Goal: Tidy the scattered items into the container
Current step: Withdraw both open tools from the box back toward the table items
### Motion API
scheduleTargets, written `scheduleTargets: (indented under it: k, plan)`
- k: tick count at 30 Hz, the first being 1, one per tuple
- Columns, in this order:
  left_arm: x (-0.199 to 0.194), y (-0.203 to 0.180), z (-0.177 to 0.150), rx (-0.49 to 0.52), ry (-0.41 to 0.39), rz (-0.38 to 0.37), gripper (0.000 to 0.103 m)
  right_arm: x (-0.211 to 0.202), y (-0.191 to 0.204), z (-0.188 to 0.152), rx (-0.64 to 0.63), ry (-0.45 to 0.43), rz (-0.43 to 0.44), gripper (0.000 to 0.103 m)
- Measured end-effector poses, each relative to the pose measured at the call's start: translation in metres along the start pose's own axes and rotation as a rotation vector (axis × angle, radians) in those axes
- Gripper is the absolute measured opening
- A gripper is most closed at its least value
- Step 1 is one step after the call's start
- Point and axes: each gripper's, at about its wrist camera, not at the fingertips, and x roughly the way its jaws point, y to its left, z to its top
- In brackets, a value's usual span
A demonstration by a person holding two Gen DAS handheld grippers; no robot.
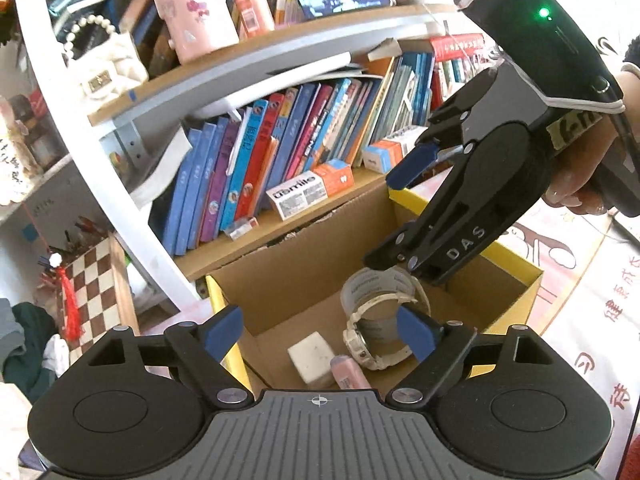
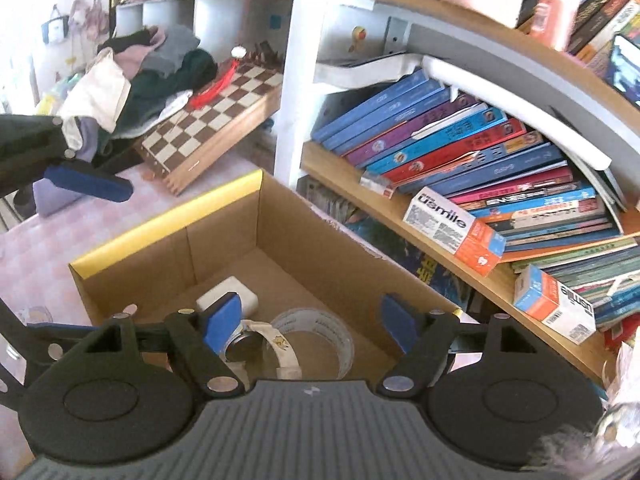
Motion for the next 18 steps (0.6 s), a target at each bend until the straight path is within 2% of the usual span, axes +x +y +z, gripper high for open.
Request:
scheduleTargets:
  k: [9, 18]
  plan:
    - [-0.028, 0.007, -0.009, -0.041, -0.047, 0.029, 0.088, -0.032, 0.001, -0.011, 0.058, -0.04, -0.071, 0.081]
    - [-0.048, 0.013, -0.023, -0.077, -0.078, 0.033, 0.089, -0.059, 0.001, -0.032, 0.154, -0.043, -0.149, 0.082]
